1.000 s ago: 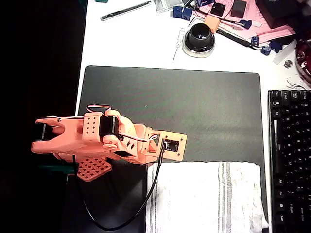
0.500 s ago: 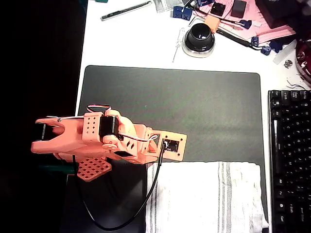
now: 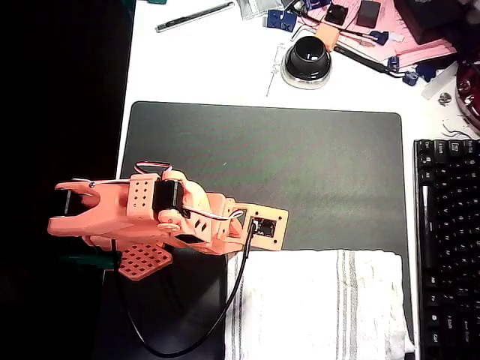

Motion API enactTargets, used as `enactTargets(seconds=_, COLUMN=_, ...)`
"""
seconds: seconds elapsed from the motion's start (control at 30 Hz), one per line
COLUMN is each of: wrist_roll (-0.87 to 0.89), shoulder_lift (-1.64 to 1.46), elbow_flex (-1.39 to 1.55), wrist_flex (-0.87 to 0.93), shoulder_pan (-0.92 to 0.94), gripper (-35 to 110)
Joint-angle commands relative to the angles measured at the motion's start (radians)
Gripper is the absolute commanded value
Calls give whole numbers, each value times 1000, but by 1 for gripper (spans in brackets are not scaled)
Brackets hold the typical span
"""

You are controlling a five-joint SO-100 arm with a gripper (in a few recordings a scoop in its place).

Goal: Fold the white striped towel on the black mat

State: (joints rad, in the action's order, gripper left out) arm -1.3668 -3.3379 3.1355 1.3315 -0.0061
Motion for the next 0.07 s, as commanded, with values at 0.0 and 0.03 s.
enactTargets(seconds=0.0, wrist_roll=-11, shoulder_lift=-21, elbow_flex=21, wrist_flex=21, shoulder_pan=-9, gripper=2)
enactTargets(seconds=0.03, wrist_roll=-11, shoulder_lift=-21, elbow_flex=21, wrist_flex=21, shoulder_pan=-9, gripper=2)
